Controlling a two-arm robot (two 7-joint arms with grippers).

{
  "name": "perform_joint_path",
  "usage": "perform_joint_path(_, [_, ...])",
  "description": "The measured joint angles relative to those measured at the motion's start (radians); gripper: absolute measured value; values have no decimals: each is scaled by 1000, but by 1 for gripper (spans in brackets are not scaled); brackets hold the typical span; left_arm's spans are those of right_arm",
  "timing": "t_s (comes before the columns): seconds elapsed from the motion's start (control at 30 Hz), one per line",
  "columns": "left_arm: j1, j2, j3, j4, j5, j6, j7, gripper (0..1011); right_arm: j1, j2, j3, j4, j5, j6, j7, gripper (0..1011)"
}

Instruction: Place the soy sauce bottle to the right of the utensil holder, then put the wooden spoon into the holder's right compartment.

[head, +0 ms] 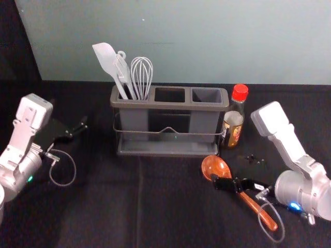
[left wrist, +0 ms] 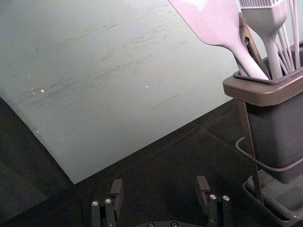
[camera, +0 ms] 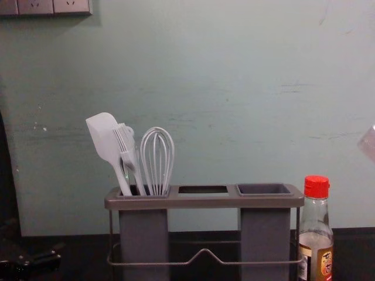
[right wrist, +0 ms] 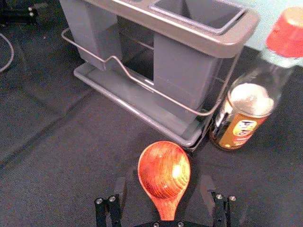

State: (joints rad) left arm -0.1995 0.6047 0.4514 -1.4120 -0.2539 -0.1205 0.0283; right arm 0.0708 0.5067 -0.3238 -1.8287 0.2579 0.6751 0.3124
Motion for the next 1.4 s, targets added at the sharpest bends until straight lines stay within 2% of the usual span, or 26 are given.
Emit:
perform_joint_path(0.13, [0,0,0,0,0,0,0,1005,43,-23,-26,30,-21,44,4,1002])
perform_joint_path(0.27, [0,0,0,0,0,0,0,1005,70,-43,-40,59,-40,59,4,1002])
perform_joint_path(0.67, [0,0,0,0,0,0,0,1005,102,-96,-59,111,-81,77,0,1002])
perform_joint_path(1.03, [0,0,0,0,0,0,0,1005,97,-116,-47,125,-108,67,1,1002])
perform_joint_path(1.4, [0,0,0,0,0,0,0,1005,97,-133,-26,146,-111,59,27,1002])
